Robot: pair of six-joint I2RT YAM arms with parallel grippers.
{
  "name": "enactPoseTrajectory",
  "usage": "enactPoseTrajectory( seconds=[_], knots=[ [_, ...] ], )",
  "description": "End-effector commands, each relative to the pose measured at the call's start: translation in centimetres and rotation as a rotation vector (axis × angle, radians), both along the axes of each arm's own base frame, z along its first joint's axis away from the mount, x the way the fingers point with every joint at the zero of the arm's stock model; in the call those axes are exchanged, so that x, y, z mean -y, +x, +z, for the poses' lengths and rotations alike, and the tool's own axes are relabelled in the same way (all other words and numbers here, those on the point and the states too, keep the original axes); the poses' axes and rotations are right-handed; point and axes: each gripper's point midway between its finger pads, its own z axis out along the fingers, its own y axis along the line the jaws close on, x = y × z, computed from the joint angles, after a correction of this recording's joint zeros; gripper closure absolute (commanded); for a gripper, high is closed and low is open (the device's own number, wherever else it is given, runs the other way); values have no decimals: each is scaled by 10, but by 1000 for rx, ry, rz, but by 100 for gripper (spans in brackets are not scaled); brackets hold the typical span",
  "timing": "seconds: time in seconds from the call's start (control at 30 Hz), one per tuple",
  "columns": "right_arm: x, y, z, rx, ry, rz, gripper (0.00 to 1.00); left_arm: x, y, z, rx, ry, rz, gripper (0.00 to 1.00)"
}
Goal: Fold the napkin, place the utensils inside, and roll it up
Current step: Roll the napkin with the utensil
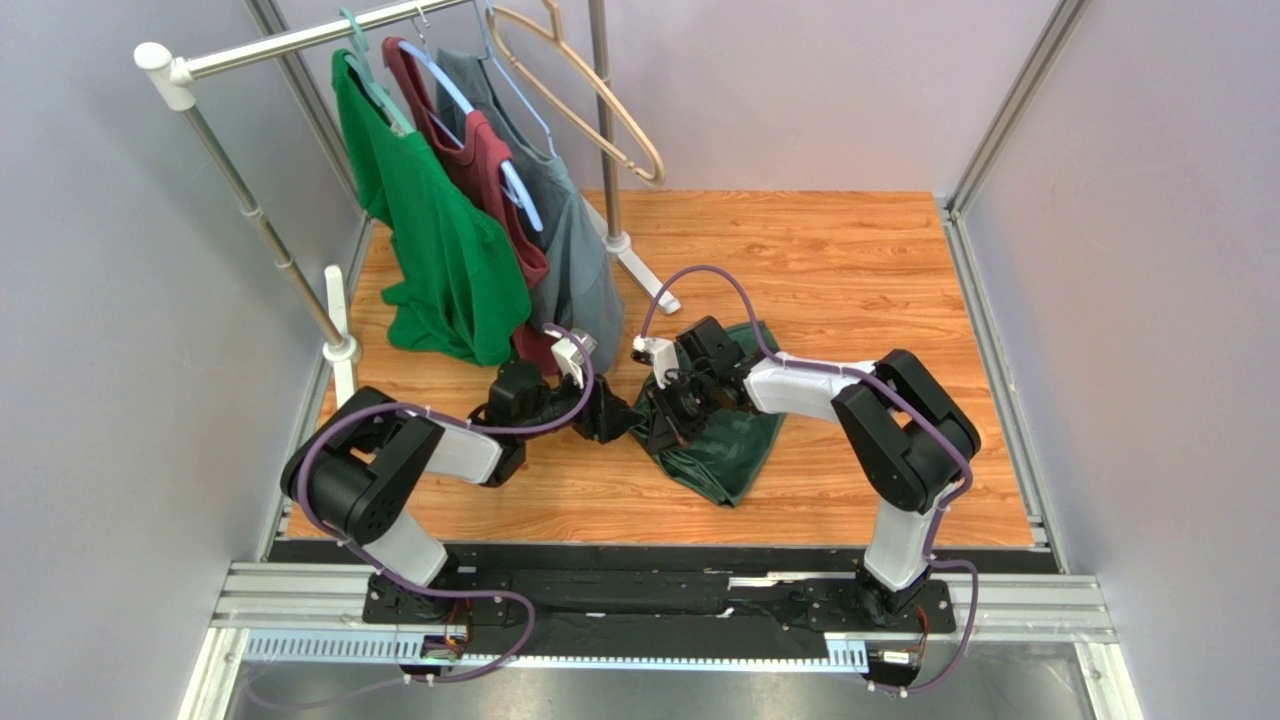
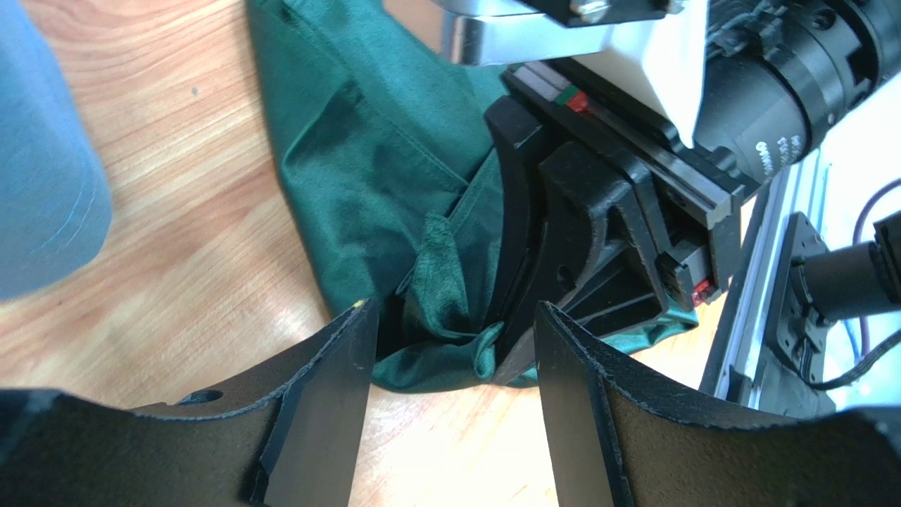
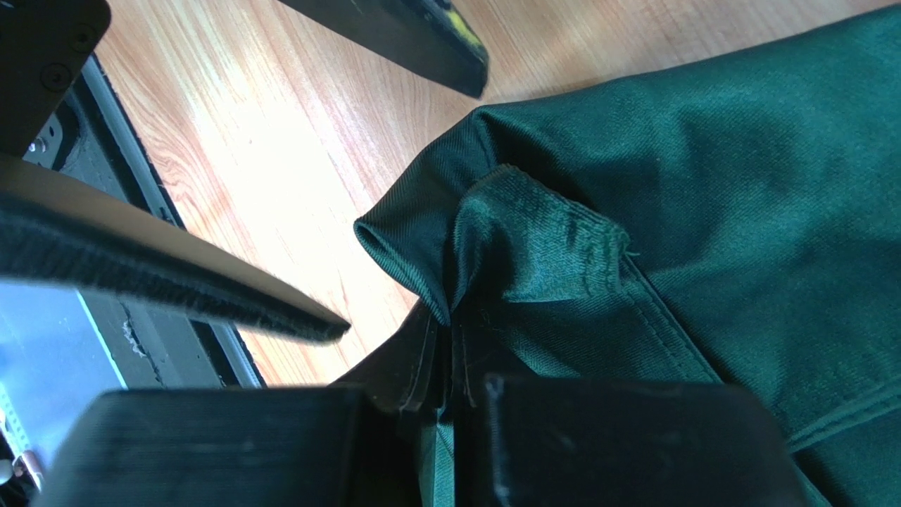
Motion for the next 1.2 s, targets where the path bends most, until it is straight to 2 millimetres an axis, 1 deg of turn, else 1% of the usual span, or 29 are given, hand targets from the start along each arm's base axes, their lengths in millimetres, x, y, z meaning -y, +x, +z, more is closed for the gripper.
enactPoseTrajectory(
  seconds=[0.0,0.03,0.07,0.1,0.13,0.23,0.3,0.33,0.43,0.47,0.57,0.6,0.63,0.67,0.7,0.77,0.8,0.9,0.93,1.0,1.07,1.17],
  knots=[
    [22,-9,-13,-16,-115,-46,92,-6,2,11,-3,-20,68,36],
    [22,-9,-8,-2,-111,-51,88,-9,4,11,-16,-17,97,36],
    [22,-9,-6,11,-118,-52,84,-14,0,4,-46,0,111,36],
    [22,-9,-5,30,-133,-55,82,-16,-1,9,-39,-7,123,36],
    [21,-9,0,48,-133,-55,77,-18,0,9,-46,-10,144,36],
    [20,-12,4,80,-148,-55,67,-24,-4,8,-66,0,169,36],
    [19,-14,6,87,-150,-56,64,-26,-6,7,-83,12,179,36],
    [19,-15,7,89,-150,-56,61,-27,-7,8,-89,10,181,35],
    [18,-18,19,119,-143,-62,55,-28,-10,11,-89,3,181,35],
    [16,-19,28,144,-137,-68,52,-30,-12,9,-92,6,181,34],
    [17,-20,40,180,-140,-82,50,-31,-16,6,-101,12,176,34],
    [17,-20,53,206,-122,-92,50,-31,-17,5,-105,12,172,34],
    [20,-22,55,210,-134,-99,50,-30,-18,5,-114,7,168,34],
    [24,-20,59,246,-152,-124,50,-29,-20,5,-120,4,161,33],
    [30,-21,68,261,-155,-159,49,-28,-21,6,-121,0,156,33],
    [43,-23,69,295,-222,-196,49,-25,-24,6,-124,-2,143,33],
    [54,-29,68,292,-265,-210,49,-23,-26,7,-123,-2,137,33],
    [76,-43,53,296,-390,-258,49,-23,-27,0,-148,9,144,33],
    [80,-45,51,295,-411,-297,48,-23,-27,-3,-158,12,146,33],
    [88,-54,42,305,-468,-309,48,-22,-26,-6,-178,12,154,33],
    [90,-59,37,321,-499,-325,48,-21,-26,-9,-194,12,152,33],
    [96,-62,33,367,-558,-342,47,-19,-28,-10,-208,9,147,34]
  ],
)
